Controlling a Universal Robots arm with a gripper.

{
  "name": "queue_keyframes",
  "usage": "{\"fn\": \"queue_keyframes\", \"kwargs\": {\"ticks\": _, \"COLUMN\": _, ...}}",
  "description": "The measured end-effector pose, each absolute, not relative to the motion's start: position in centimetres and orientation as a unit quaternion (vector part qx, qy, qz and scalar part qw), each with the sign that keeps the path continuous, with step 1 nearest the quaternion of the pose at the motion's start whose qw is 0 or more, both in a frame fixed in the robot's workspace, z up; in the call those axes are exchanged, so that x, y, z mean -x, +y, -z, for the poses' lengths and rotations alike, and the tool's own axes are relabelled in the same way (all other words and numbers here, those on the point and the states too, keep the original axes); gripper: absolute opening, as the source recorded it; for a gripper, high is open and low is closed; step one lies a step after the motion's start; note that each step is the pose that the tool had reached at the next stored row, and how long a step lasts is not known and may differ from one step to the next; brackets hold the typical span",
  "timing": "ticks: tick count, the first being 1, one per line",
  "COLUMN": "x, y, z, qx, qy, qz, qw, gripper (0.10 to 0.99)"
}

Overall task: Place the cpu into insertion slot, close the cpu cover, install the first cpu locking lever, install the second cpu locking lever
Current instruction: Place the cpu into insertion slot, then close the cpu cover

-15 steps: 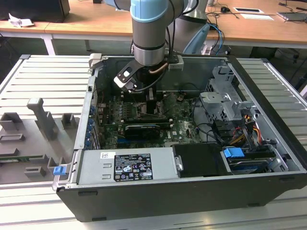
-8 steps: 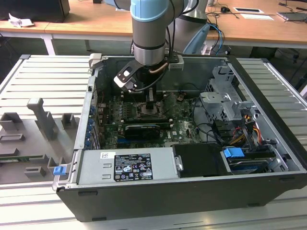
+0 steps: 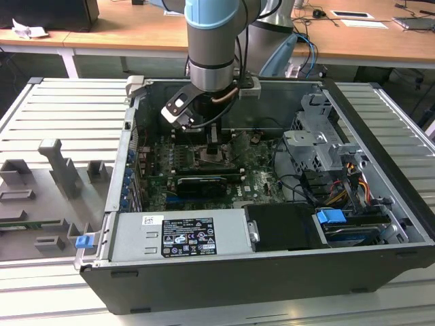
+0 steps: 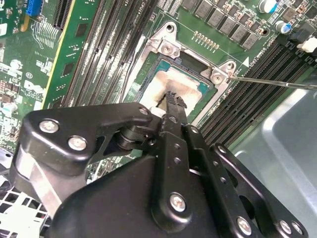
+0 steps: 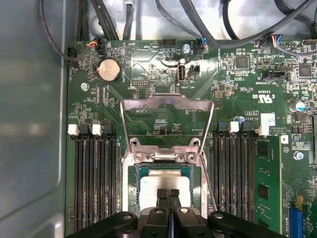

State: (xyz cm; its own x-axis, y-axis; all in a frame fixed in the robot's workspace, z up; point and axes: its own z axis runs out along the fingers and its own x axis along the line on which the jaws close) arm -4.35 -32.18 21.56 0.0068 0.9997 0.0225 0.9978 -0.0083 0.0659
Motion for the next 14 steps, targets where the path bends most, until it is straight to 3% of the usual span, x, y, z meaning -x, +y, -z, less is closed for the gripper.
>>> {"fn": "queue_keyframes", "kwargs": {"ticks": 14, "x": 3.0, "y": -32.2, "z": -22.7, "qx": -0.71, "qy": 0.704, "qz": -0.03, "qw": 0.016, "gripper": 0.106}}
